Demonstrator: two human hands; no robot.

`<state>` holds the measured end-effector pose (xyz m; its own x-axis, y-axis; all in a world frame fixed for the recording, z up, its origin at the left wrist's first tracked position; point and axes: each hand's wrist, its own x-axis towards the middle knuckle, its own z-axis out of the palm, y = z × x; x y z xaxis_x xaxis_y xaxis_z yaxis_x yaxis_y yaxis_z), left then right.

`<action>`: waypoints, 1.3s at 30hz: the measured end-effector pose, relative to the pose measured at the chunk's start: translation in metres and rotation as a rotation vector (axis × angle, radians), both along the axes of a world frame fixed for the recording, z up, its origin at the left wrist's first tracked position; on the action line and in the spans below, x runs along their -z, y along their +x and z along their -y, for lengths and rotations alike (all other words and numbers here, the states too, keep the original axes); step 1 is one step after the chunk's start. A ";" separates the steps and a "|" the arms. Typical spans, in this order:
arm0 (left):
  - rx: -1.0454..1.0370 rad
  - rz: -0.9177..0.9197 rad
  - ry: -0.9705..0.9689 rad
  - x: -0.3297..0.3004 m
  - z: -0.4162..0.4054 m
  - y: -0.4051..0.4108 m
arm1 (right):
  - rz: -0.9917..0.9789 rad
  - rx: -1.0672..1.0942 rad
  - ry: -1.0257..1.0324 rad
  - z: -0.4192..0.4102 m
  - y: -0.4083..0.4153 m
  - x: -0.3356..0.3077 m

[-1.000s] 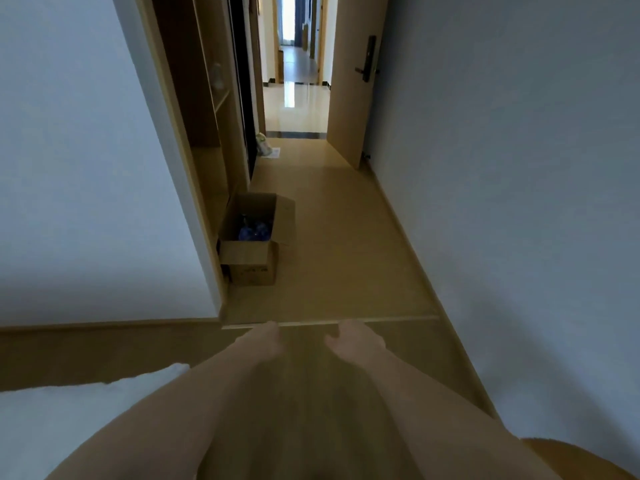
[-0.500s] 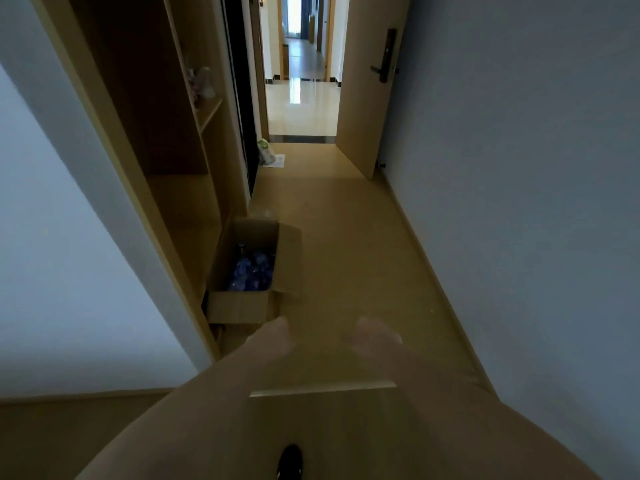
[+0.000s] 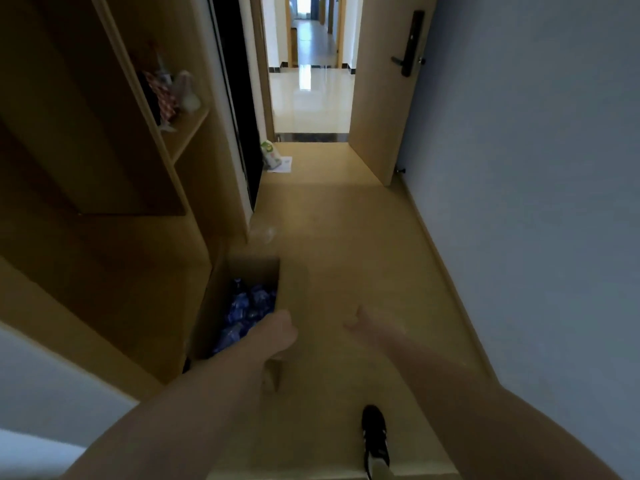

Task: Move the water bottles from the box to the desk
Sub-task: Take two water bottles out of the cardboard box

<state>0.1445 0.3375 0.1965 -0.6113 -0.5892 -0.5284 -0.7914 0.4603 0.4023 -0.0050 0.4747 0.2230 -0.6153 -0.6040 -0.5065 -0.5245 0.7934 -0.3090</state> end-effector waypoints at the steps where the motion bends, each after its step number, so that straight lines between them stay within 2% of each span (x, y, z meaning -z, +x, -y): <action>1: -0.019 -0.006 0.005 0.002 0.013 -0.013 | -0.006 -0.028 0.011 0.014 -0.018 0.010; 7: -0.177 0.027 0.007 0.008 0.084 -0.078 | -0.006 -0.262 0.036 0.107 -0.113 0.013; 12: -0.389 -0.018 0.056 0.005 0.130 -0.097 | 0.027 -0.475 0.035 0.189 -0.151 0.002; 20: -0.735 0.072 0.195 0.045 0.190 -0.049 | 0.094 -0.810 0.099 0.316 -0.122 0.033; 28: -1.031 -0.002 0.287 0.084 0.235 -0.021 | 0.054 -1.051 0.236 0.411 -0.079 0.068; 39: -1.355 0.132 0.311 0.110 0.222 -0.021 | 0.059 -1.376 0.364 0.466 -0.060 0.124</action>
